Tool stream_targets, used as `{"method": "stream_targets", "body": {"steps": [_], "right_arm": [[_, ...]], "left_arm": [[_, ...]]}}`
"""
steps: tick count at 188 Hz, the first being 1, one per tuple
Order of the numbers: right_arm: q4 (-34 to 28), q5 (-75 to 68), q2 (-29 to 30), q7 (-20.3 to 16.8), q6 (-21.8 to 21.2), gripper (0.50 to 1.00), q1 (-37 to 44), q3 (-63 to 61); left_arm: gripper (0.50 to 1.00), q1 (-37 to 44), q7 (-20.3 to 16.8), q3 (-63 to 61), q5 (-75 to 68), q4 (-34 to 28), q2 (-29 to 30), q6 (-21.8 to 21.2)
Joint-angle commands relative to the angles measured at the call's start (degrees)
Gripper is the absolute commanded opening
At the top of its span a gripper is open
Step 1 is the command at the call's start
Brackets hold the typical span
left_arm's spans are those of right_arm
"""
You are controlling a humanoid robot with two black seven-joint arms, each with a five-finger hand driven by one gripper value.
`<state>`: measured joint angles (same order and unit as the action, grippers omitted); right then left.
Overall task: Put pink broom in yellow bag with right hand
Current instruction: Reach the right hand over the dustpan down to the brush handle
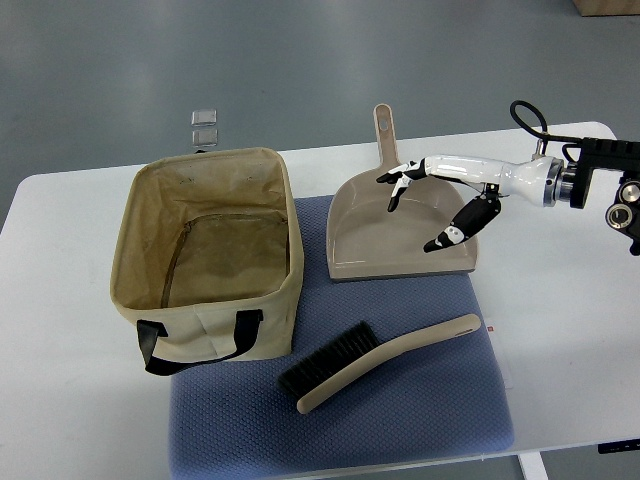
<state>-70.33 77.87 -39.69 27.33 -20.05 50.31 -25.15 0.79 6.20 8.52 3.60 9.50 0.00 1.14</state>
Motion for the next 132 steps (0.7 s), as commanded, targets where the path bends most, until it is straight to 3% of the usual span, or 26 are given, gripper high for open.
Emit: {"method": "stream_targets", "body": {"steps": [1,41,82,132], "right_arm": [[-2.4,2.5,-2.2,0.6,-2.5,0.928,0.0,0.7],[-9.3,8.8,-5.6,0.4,-3.4,0.928,0.0,7.6],[-9.8,13.4,-4.4,-1.0,-2.9,0.928,-0.4,8.2],[-9.6,16.3,-0.6,-5.3,2.7,0.928,-5.0,8.2]], "left_arm": [[1.000,0.0,0.0,0.0,0.0,0.0,0.0,0.0],[1.000,0.0,0.0,0.0,0.0,0.0,0.0,0.0],[1.000,0.0,0.0,0.0,0.0,0.0,0.0,0.0],[1.000,0.0,0.0,0.0,0.0,0.0,0.0,0.0]]}}
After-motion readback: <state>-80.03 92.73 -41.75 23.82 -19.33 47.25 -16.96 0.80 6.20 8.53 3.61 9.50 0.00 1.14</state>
